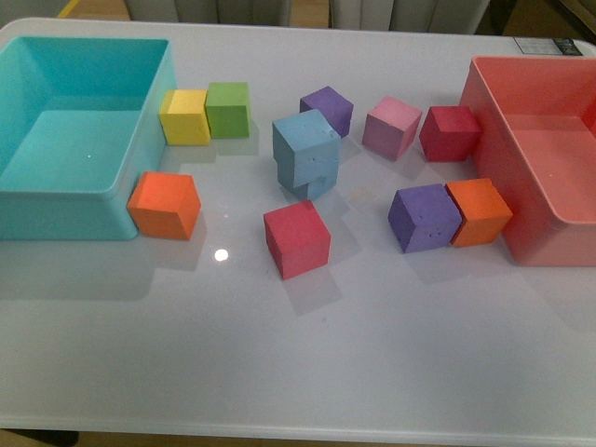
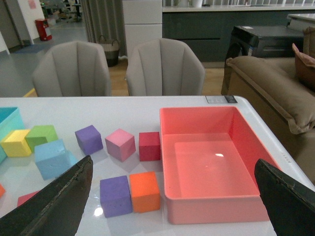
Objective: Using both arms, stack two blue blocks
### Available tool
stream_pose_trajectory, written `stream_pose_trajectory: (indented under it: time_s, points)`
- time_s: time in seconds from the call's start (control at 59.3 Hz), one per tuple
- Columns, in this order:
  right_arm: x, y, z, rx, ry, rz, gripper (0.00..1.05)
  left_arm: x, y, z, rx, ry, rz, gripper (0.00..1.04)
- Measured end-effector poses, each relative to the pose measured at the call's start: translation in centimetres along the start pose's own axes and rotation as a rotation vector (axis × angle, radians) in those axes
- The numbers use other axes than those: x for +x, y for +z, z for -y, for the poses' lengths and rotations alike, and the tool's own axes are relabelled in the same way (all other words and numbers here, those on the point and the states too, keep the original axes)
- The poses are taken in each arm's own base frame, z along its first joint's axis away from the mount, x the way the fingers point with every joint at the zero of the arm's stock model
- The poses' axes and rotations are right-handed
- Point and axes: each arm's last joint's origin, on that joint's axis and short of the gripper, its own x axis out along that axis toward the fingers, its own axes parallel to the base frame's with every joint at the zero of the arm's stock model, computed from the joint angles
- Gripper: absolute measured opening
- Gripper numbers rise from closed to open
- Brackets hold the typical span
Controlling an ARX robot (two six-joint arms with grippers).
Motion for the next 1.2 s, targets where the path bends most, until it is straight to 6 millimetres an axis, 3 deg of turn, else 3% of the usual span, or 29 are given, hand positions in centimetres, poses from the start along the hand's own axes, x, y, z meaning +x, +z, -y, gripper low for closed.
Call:
stream_pose_trajectory:
  time_s: [0.051, 0.219, 0.422, 0.776, 1.198]
  points:
    - [0.0, 0.0, 0.0, 0.000, 0.000, 0.000, 0.96, -0.7, -0.2, -0.1, 0.001, 0.001, 0.000, 0.11]
    - [0.0, 0.0, 0.0, 0.000, 0.000, 0.000, 0.96, -1.0, -0.1, -0.3, 0.011, 0.006, 0.009, 0.40]
    - [0.0, 0.0, 0.0, 0.000, 0.000, 0.000, 0.96, -3.4, -0.9, -1.5, 0.010, 0.000, 0.006, 0.01]
    - [0.0, 0.0, 0.0, 0.000, 0.001, 0.000, 0.96, -7.0, -2.7, -1.6, 0.012, 0.002, -0.006, 0.02]
    - [0.0, 0.0, 0.0, 0.000, 0.002, 0.000, 0.96, -9.3, -2.0, -1.6, 0.012, 0.003, 0.017, 0.02]
